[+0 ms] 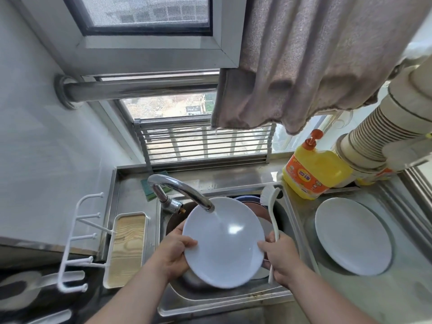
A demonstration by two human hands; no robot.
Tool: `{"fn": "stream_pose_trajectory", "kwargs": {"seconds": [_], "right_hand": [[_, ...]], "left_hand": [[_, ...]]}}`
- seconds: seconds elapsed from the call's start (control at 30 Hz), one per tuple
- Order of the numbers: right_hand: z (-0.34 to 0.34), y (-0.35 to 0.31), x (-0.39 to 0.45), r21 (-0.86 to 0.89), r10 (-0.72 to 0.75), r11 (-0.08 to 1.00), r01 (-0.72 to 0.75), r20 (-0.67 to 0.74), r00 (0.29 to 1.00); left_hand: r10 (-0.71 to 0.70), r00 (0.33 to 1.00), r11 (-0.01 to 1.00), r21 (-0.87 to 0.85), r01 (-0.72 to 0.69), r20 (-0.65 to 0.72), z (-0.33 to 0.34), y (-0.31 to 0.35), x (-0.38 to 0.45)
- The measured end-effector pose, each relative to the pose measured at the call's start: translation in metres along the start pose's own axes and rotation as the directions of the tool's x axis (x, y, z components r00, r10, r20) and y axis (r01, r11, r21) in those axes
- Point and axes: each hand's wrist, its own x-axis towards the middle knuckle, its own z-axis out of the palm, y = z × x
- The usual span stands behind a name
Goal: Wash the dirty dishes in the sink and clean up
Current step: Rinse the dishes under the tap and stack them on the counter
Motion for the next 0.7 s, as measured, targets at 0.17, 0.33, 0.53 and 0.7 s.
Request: {"fn": "stream_pose_trajectory", "kwargs": {"seconds": [0.17,0.33,0.53,0.7], "right_hand": [[0.03,-0.017,0.003,-0.061,-0.105,0.993,0.102,-0.05,0.993],[0.048,-0.031,-0.005,-0.08,-0.248,0.967,0.244,-0.049,0.968],[0.016,-0.048,-0.031,-0.264,-0.346,0.901,0.346,0.045,0.937],[-0.028,-0.033,-0.026,-0.397,-0.276,0.884,0.248,-0.012,0.961]], "left_hand": [[0.06,0.994,0.996,-0.062,-0.066,-0.093,-0.015,0.0,0.006],[0.014,0.967,0.998,-0.049,-0.028,-0.256,-0.019,-0.012,0.014],[-0.223,0.96,0.975,-0.04,0.219,-0.171,0.011,-0.027,0.009],[-0.287,0.946,0.956,0.017,0.293,-0.148,0.021,-0.032,0.008]]}}
